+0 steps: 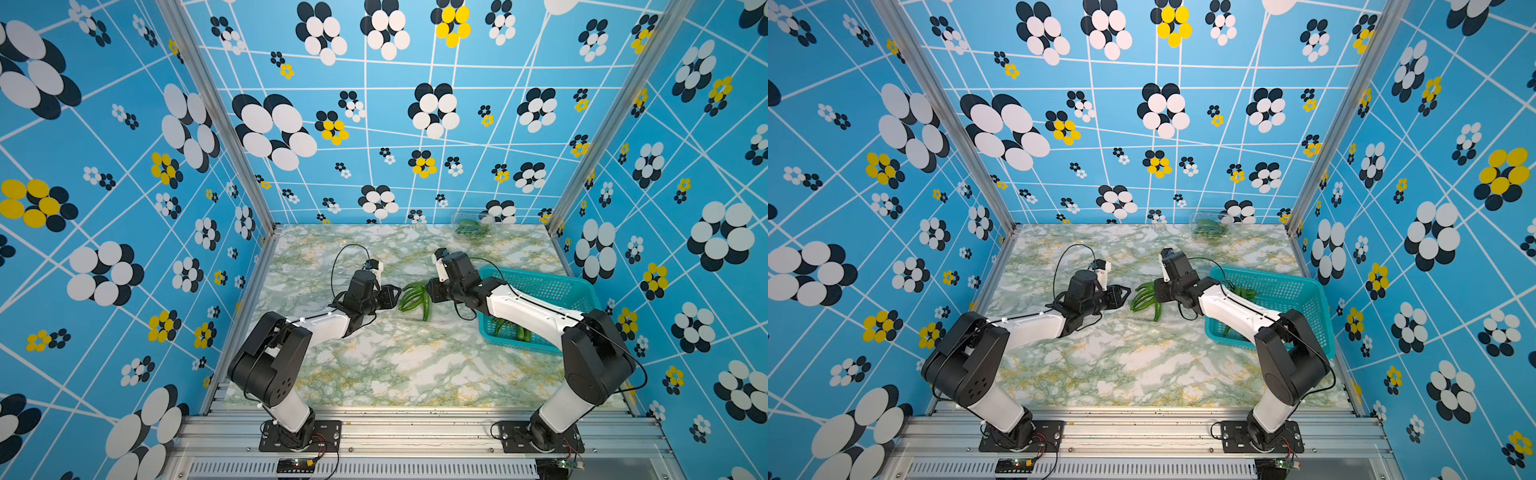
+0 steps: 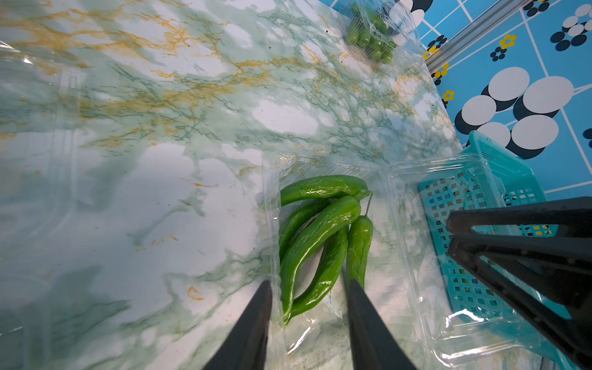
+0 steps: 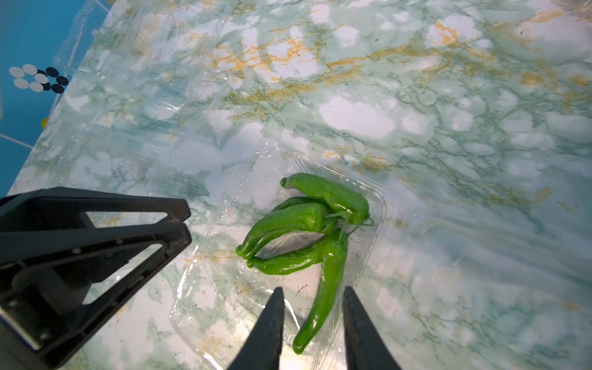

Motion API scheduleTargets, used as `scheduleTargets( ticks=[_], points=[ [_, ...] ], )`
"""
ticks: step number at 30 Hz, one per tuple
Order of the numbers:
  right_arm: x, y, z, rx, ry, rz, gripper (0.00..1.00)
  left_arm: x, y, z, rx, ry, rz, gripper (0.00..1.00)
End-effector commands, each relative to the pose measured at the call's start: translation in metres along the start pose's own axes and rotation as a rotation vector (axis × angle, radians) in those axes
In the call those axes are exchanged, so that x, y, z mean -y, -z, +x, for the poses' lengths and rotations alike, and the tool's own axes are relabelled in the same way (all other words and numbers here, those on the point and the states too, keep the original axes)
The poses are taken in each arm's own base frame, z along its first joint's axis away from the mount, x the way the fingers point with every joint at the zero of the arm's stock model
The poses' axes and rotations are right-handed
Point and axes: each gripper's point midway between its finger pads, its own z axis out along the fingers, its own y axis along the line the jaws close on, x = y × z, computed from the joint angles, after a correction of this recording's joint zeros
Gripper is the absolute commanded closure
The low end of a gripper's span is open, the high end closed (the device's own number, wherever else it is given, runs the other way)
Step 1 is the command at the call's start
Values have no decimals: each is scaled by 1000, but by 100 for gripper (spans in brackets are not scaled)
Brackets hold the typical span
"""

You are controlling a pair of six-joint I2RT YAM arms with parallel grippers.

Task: Take small green peppers out of containers
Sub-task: Pick up the green pepper from the packing box.

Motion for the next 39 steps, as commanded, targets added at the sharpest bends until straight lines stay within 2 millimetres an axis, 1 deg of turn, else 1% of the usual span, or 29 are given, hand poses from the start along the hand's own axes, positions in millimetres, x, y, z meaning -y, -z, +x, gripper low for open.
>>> scheduleTargets(
  ticks=[1, 3, 7, 12, 16, 24, 27, 29, 32, 35, 39],
  points=[
    [-5, -13, 12, -66, 21, -16, 67, 9, -8, -7, 13, -6, 15, 59],
    [-5, -20, 14, -83, 29, -7, 67, 6, -9, -5, 16, 6, 14, 59],
    [-11, -33, 16, -113, 57, 6, 66, 9, -7, -7, 18, -2, 17, 59],
    [-3, -49, 19, -139, 70, 114, 62, 9, -3, -9, 27, -17, 8, 59],
    [3, -45, 17, -118, 122, 221, 61, 9, 1, -10, 33, -30, 4, 59],
    [16, -41, 19, -140, 122, 307, 61, 8, 11, -10, 43, -54, -14, 59],
    [19, -46, 21, -161, 122, 325, 61, 8, 15, -11, 49, -61, -18, 59],
    [15, -53, 26, -180, 123, 300, 61, 9, 19, -12, 56, -68, -21, 59],
    [15, -60, 30, -191, 114, 302, 62, 9, 23, -14, 69, -72, -24, 59],
    [22, -64, 33, -202, 119, 342, 63, 14, 25, -14, 72, -80, -15, 59],
    [23, -71, 39, -221, 116, 339, 65, 18, 24, -11, 65, -92, -13, 59]
  ],
)
